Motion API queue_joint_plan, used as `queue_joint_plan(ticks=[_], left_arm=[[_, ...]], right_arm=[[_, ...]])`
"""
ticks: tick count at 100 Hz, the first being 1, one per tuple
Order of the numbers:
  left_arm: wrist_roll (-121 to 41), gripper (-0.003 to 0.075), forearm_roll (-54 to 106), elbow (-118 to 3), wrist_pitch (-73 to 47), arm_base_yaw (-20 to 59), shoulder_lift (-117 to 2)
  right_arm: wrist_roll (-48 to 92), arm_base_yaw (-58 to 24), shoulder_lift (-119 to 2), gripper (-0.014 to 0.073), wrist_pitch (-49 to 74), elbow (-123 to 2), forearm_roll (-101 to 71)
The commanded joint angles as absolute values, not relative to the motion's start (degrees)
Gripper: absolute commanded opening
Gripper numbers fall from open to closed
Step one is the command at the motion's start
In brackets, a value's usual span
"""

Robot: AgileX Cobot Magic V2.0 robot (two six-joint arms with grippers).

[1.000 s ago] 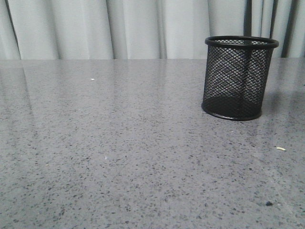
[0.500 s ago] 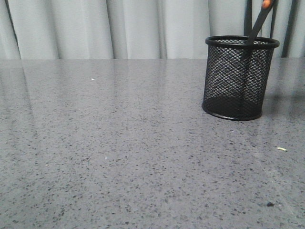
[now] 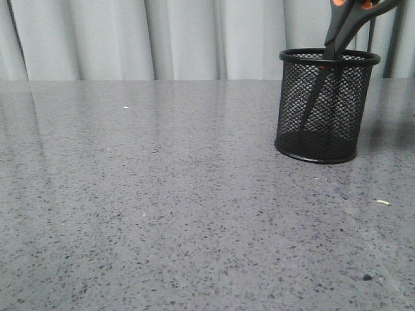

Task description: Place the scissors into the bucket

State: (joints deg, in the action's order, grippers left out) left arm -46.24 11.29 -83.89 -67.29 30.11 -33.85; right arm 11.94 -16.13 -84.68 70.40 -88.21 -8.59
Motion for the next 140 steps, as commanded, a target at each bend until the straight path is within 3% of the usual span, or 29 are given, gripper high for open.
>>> queue_joint_plan(ticks=[1,10,20,49,60,74,98,123,140], left_arm=[[-45.59,-0.0020,12.18,-84.56,-62.66,30.63,-34.50],[-45.50,-0.0020,12.18,-84.56,-62.66,30.63,-34.50],[-44.49,-0.0020,12.18,-84.56,-62.66,30.63,-34.50],[-36.67,-0.0020,11.58,-84.56,-61.96,30.63,-34.50],[-33.57,-0.0020,8.44,-84.56,-59.39,30.63,-34.50],[-21.17,-0.0020,-1.61,-84.43,-54.75,30.63,-34.26],[-6.20,-0.0020,-12.91,-72.56,-51.34,30.63,-25.46],[-5.11,-0.0020,-13.79,-44.76,-35.00,30.63,-6.60],[-5.11,-0.0020,-13.79,-30.20,-26.91,30.63,1.86]], right_arm=[[12.04,-15.72,-83.20,0.0164,67.93,-89.59,-9.47],[12.04,-15.72,-83.20,0.0344,67.40,-90.06,-9.47],[12.04,-15.72,-83.20,0.0463,67.26,-91.82,-9.47],[12.04,-15.72,-83.20,0.0472,67.64,-102.56,-9.62],[12.04,-15.72,-82.85,0.0349,68.35,-106.00,-11.12],[13.71,-15.72,-79.61,-0.0078,68.10,-106.20,-13.87],[16.87,-15.72,-63.13,-0.0045,58.75,-91.80,-14.02],[17.72,-15.72,-35.29,-0.0045,33.32,-54.74,-13.32],[17.72,-15.72,-20.18,-0.0045,24.94,-35.10,-13.32]])
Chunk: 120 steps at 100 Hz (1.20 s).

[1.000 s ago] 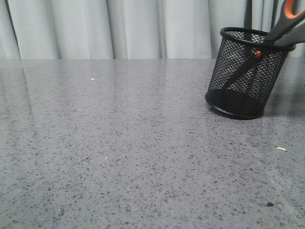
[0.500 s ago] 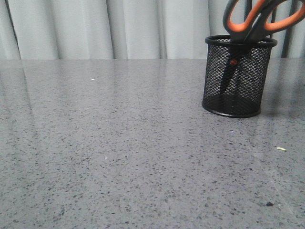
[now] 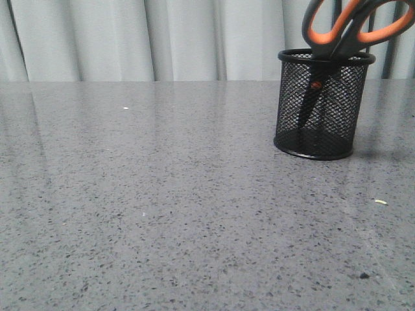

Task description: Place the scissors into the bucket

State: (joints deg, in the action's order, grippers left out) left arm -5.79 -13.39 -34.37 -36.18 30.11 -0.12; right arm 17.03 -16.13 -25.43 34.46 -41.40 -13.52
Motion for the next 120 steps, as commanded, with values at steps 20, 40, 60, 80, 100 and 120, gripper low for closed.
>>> queue_joint_plan(ticks=[20,40,60,80,100,120], left_arm=[[-5.11,-0.0020,-13.68,-23.86,-23.54,30.63,0.86],[-5.11,-0.0020,-13.31,-23.62,-21.86,30.63,0.97],[-5.11,-0.0020,-13.31,-23.62,-21.70,30.63,0.97],[-5.11,-0.0020,-13.31,-23.49,-21.84,30.63,0.97],[-5.11,-0.0020,-13.31,-23.49,-21.84,30.63,0.97],[-5.11,-0.0020,-13.31,-22.56,-21.02,30.63,0.97]], right_arm=[[17.72,-15.72,-7.36,-0.0045,16.89,-23.45,-13.32],[17.72,-15.72,-3.09,-0.0045,16.72,-21.25,-13.32],[17.72,-15.72,-3.09,-0.0045,17.12,-21.25,-13.32],[17.72,-15.72,-3.09,-0.0045,17.12,-21.25,-13.32],[17.72,-15.72,-3.09,-0.0045,17.12,-21.25,-13.32],[17.72,-15.72,-3.09,-0.0045,17.12,-21.25,-13.32]])
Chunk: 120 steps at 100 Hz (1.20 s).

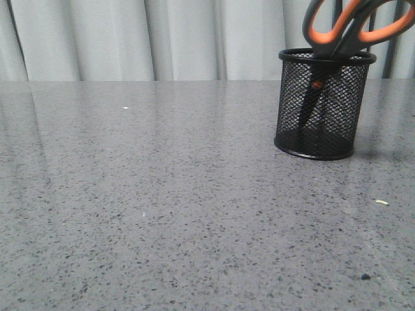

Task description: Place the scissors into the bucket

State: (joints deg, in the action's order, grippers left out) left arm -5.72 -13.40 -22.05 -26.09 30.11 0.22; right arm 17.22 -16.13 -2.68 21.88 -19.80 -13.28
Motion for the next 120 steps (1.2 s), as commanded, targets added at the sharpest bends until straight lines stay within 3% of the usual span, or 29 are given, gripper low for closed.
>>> queue_joint_plan(ticks=[1,22,44,72,98,120], left_arm=[[-5.11,-0.0020,-13.17,-22.40,-21.01,30.63,0.97],[-7.84,-0.0020,-7.60,-17.53,-18.11,27.07,0.97],[-3.07,-0.0020,-3.93,-6.68,-4.94,15.92,0.97],[3.40,-0.0020,-3.28,0.20,-7.83,2.70,1.30],[3.40,-0.0020,-3.28,2.23,-16.53,1.86,1.67],[3.40,-0.0020,-3.28,2.23,-16.31,1.86,1.67]], right_arm=[[17.72,-15.72,-3.09,-0.0045,17.12,-21.25,-13.32],[17.72,-15.72,-3.09,-0.0045,17.12,-21.25,-13.32],[17.72,-15.72,-3.09,-0.0045,17.12,-21.25,-13.32],[17.72,-15.72,-3.09,-0.0045,17.12,-21.25,-13.32],[17.72,-15.72,-3.09,-0.0045,17.12,-21.25,-13.32],[17.72,-15.72,-3.09,-0.0045,17.12,-21.25,-13.32]])
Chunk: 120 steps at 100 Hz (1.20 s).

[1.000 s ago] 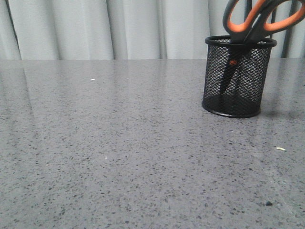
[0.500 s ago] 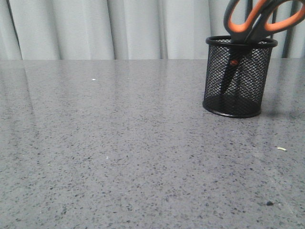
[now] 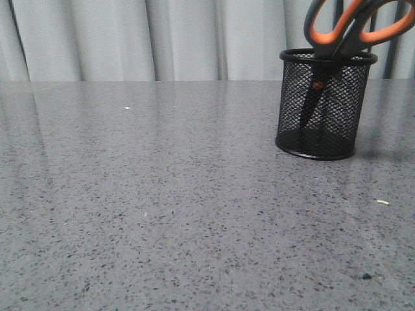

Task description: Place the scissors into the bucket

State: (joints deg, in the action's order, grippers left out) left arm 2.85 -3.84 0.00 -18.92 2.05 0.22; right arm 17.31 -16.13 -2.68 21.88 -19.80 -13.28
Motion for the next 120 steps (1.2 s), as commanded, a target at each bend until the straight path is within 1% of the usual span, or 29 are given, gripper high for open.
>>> queue_joint_plan(ticks=[1,68,76,86,94,105,110,116,120], left_arm=[[3.40,-0.0020,-3.28,2.23,-16.31,1.86,1.67],[3.40,-0.0020,-3.28,2.23,-16.31,1.86,1.67],[3.40,-0.0020,-3.28,2.23,-16.31,1.86,1.67],[3.40,-0.0020,-3.28,2.23,-16.31,1.86,1.67],[3.40,-0.0020,-3.28,2.23,-16.31,1.86,1.67],[3.40,-0.0020,-3.28,2.23,-16.31,1.86,1.67],[3.40,-0.0020,-3.28,2.23,-16.31,1.86,1.67],[3.40,-0.0020,-3.28,2.23,-16.31,1.86,1.67],[3.40,-0.0020,-3.28,2.23,-16.31,1.86,1.67]], right_arm=[[17.72,-15.72,-3.09,-0.0045,17.12,-21.25,-13.32],[17.72,-15.42,-3.09,-0.0045,17.27,-20.15,-12.70],[15.93,-12.85,-3.09,-0.0045,15.62,-17.25,-5.97],[2.87,-7.27,-3.09,-0.0045,8.41,-11.46,-0.63],[1.36,-2.46,-3.09,-0.0045,0.42,-5.76,0.87],[1.36,1.76,-3.09,-0.0045,-9.01,1.44,1.53],[1.36,2.61,-2.96,-0.0045,-2.83,0.68,3.24],[1.36,3.01,-2.87,-0.0045,-1.14,1.15,3.38],[1.36,3.01,-2.51,-0.0045,2.32,1.15,3.38]])
